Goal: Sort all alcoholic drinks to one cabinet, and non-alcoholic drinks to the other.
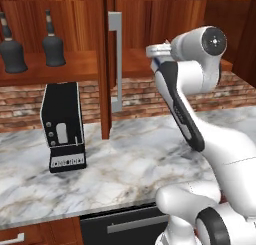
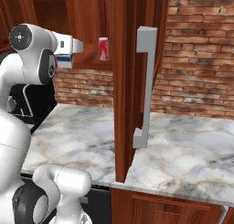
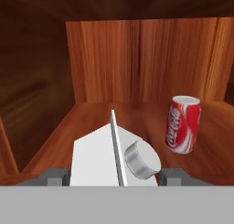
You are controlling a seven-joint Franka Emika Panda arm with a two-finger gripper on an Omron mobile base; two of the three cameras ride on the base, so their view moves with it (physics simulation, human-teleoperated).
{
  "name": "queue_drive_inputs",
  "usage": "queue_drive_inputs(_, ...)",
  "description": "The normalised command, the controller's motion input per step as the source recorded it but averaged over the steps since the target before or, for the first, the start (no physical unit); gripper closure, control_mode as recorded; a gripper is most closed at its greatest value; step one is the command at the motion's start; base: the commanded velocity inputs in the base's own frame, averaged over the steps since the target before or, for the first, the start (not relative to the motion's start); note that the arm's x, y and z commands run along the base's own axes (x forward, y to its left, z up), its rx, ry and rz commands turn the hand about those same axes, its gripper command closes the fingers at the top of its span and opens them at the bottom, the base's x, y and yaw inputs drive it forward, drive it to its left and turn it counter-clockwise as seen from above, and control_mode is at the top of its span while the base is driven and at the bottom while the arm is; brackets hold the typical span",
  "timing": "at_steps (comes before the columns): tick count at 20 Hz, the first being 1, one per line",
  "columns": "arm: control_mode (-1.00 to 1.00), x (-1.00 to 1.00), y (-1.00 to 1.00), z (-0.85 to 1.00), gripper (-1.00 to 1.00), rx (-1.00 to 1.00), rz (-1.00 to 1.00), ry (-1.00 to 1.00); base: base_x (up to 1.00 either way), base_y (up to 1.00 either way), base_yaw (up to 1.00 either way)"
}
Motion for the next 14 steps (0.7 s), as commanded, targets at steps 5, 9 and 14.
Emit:
queue_drive_inputs(5, -1.0, 0.84, 0.09, 0.0, 1.0, 0.0, 0.0, 0.0, 0.0, 0.0, 0.0)
queue_drive_inputs(9, -1.0, 0.85, 0.13, -0.05, 1.0, 0.0, 0.0, 0.0, 0.0, 0.0, 0.0)
queue_drive_inputs(14, -1.0, 0.74, 0.07, -0.18, 1.0, -0.01, 0.0, 0.0, 0.0, 0.0, 0.0)
